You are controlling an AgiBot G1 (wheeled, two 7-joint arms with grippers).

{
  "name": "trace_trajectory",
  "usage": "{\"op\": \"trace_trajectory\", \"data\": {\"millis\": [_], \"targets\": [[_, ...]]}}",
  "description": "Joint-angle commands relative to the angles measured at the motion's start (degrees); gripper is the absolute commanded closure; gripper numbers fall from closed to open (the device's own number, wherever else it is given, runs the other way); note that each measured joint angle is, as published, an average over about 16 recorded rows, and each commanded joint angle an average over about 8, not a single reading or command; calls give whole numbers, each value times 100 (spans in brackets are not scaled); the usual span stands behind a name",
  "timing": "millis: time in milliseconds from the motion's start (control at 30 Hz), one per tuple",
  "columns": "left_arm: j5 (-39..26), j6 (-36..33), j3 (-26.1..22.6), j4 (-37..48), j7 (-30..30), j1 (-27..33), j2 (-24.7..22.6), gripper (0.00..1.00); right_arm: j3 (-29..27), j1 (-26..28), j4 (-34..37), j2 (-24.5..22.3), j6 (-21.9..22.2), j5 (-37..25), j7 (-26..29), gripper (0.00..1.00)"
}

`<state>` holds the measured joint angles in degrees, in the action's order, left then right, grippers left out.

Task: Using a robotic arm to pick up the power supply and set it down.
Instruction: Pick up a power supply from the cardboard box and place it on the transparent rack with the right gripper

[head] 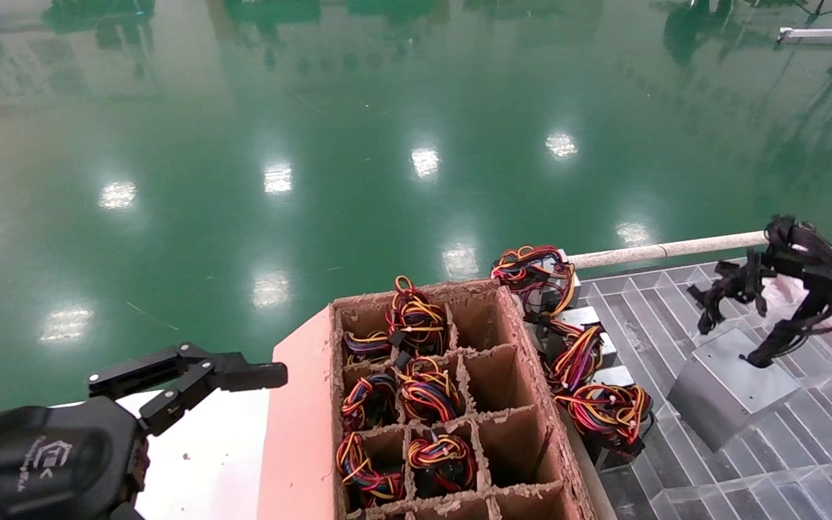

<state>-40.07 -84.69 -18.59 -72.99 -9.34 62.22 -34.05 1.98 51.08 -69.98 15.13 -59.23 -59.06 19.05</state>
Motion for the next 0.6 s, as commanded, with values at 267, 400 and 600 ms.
{"op": "trace_trajectory", "data": {"millis": [267, 400, 600], "targets": [[1, 1, -1, 0, 1, 0, 1, 0, 95, -195, -255, -302, -205, -73, 299, 100], [1, 1, -2, 0, 1, 0, 1, 0, 157, -250, -451, -427, -286, -110, 498, 100], [2, 1, -3, 0, 1, 1, 1, 0, 206, -292, -611, -533, -367, -97, 729, 100]]}}
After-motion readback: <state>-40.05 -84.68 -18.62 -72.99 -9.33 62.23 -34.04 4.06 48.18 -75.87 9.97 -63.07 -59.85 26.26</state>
